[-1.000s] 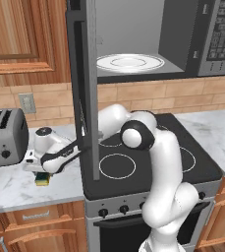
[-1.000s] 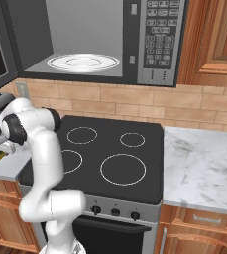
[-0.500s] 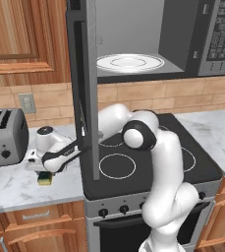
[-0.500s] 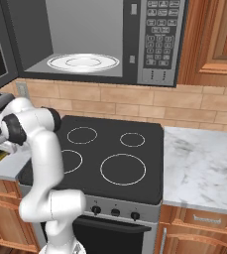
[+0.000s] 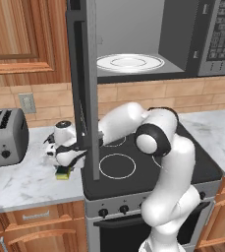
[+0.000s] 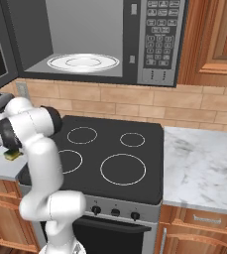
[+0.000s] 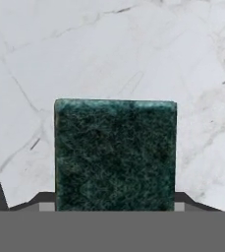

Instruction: Place the sponge inside the microwave to prepare for sanitizing.

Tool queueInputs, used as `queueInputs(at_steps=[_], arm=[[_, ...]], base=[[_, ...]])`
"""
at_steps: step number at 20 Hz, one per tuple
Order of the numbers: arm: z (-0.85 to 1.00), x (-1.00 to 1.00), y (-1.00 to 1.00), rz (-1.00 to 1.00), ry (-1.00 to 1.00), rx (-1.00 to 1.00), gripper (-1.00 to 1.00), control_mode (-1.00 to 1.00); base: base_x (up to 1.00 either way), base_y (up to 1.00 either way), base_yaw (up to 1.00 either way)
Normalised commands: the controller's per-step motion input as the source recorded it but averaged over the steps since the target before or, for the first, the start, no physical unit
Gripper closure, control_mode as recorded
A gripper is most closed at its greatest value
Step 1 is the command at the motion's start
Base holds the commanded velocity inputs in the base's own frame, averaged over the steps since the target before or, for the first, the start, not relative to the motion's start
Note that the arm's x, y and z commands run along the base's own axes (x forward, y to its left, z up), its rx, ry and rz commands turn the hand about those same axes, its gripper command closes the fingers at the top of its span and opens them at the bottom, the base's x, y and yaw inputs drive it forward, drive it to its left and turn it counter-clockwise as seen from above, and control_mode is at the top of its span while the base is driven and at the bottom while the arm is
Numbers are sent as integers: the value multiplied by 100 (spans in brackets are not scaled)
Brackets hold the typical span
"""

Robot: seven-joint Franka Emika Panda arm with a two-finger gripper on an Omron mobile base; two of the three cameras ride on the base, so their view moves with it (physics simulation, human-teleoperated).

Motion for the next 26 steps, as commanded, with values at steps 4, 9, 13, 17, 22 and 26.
queueInputs(at_steps=[4, 9, 13, 17, 22, 26], arm=[[17, 0, -88, -12, 3, 0, 100, -100], [74, -1, -67, -12, 0, 0, 100, -100], [70, -5, -60, -11, 0, 0, 100, -100], [4, -26, -64, -8, 0, 0, 100, -100], [35, -13, -60, 1, -5, 0, 100, -100], [80, -8, -61, 12, -15, 0, 100, -100]], base=[[0, 0, 0], [0, 0, 0], [0, 0, 0], [0, 0, 0], [0, 0, 0], [0, 0, 0]])
